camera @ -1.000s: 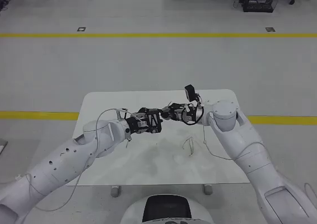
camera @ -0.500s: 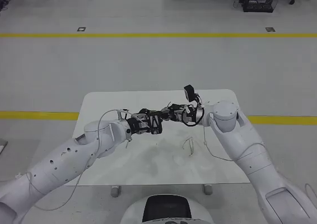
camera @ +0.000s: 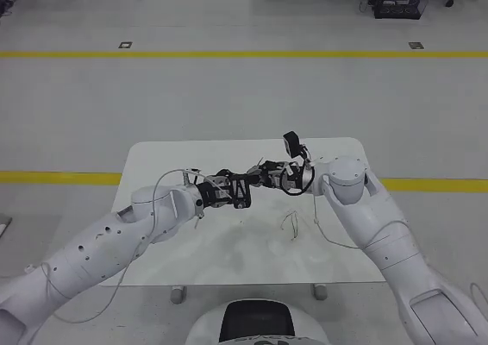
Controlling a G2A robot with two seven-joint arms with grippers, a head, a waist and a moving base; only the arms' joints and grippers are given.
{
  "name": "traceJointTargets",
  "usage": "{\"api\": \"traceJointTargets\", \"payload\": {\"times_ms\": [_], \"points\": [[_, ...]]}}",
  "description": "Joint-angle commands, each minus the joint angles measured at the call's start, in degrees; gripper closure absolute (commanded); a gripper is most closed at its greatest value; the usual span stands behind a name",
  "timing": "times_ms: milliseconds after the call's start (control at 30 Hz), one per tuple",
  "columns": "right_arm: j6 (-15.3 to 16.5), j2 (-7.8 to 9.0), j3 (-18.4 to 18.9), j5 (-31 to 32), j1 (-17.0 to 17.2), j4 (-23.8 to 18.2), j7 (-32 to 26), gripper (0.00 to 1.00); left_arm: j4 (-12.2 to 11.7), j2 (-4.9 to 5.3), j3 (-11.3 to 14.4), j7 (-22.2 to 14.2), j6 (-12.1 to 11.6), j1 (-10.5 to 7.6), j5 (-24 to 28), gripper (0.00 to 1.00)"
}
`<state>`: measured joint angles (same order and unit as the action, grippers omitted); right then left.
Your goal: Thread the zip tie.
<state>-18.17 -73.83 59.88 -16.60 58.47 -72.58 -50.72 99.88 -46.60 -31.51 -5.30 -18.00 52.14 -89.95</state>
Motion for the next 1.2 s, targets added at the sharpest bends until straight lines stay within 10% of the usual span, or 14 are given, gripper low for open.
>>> {"api": "traceJointTargets", "payload": {"times_ms": [0, 67, 100, 133, 1033, 1167], "points": [[-0.01, 0.05, 0.02, -0.06, 0.05, 0.04, -0.03, 1.0, -0.13, 0.01, -0.02, 0.11, 0.14, 0.0, 0.0, 1.0], [-0.01, 0.12, 0.06, -0.23, 0.13, 0.08, -0.05, 0.83, -0.21, 0.08, -0.2, 0.32, 0.23, 0.07, 0.0, 1.0], [-0.01, 0.14, 0.07, -0.31, 0.17, 0.09, -0.04, 0.53, -0.23, 0.13, -0.32, 0.4, 0.23, 0.12, 0.0, 1.0], [0.01, 0.17, 0.12, -0.47, 0.24, 0.11, 0.05, 0.02, -0.23, 0.2, -0.51, 0.49, 0.26, 0.22, 0.0, 1.0], [8.58, 1.92, 4.88, -0.06, 5.14, -3.64, 0.83, 0.0, 0.83, 1.7, -3.51, 1.34, -0.91, 3.01, 18.09, 1.0], [16.83, 2.7, 5.54, 2.08, 5.65, -3.75, -5.86, 0.0, -1.16, 1.55, -5.01, 2.69, -1.48, 4.42, 30.14, 1.0]]}}
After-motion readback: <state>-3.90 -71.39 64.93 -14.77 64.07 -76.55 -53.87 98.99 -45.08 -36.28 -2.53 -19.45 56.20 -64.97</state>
